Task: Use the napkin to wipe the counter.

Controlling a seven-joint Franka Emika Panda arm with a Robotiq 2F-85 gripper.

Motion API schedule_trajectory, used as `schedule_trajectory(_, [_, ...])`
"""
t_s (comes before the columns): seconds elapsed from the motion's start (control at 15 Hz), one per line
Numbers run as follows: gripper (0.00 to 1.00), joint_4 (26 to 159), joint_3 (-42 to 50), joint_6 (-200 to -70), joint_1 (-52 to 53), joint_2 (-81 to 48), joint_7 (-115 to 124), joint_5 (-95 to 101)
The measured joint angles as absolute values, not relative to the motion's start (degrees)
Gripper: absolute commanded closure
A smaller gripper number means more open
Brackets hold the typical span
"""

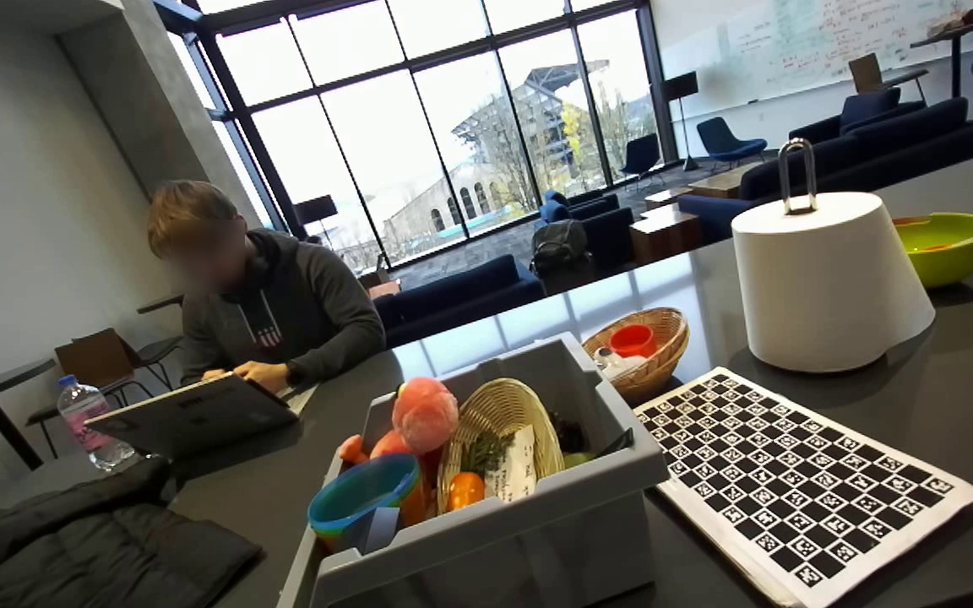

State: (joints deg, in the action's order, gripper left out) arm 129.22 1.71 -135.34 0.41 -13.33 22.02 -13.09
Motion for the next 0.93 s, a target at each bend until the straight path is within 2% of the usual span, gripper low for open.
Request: schedule_trajectory(0.93, [1.00, 127.2, 3.4, -133.2, -1.6, -14.5, 21.9, -13.7])
